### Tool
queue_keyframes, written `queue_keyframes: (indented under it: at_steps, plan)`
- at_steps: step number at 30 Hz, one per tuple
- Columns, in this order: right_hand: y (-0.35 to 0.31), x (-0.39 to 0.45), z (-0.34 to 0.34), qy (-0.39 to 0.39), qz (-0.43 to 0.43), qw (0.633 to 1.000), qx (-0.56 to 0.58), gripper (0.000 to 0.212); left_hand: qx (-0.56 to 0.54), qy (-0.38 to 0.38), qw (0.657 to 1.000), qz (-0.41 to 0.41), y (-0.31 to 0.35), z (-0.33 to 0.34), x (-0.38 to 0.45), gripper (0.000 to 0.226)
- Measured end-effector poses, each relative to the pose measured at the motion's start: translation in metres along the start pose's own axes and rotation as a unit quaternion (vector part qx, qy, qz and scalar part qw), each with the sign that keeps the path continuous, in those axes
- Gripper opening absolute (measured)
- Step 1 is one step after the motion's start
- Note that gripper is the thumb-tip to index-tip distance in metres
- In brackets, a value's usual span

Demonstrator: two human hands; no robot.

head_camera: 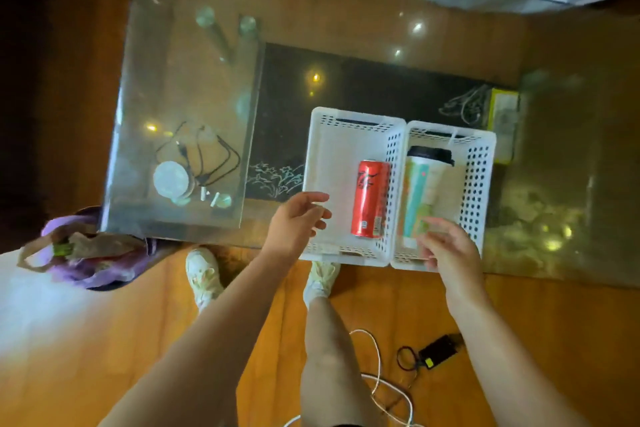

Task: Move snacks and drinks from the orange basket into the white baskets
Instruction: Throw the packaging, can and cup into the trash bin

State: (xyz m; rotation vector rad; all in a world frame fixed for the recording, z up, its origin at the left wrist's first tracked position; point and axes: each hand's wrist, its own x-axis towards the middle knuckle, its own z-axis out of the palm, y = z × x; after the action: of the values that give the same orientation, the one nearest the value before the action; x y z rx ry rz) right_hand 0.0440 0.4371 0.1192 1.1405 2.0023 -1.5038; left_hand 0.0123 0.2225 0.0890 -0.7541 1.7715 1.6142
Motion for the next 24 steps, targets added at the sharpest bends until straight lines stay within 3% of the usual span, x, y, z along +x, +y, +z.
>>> queue_keyframes:
  at_steps: [6,13,20,24]
  plan:
    - [0.011,0.063,-0.03,0.026,0.024,0.999,0.011,0.032,0.06,-0.003,0.997,-0.058,0.015,0.062,0.045,0.046]
    - [0.008,0.125,-0.018,-0.011,0.067,0.996,0.064,0.081,0.083,0.04,0.991,-0.099,0.012,0.09,0.09,0.067]
    - [0.003,0.152,0.0,-0.014,0.03,0.998,0.055,0.09,0.093,0.069,0.99,-0.08,0.0,0.106,0.112,0.067]
    - [0.007,0.154,0.002,-0.015,0.023,0.998,0.065,0.091,0.113,0.068,0.989,-0.064,-0.003,0.108,0.116,0.052]
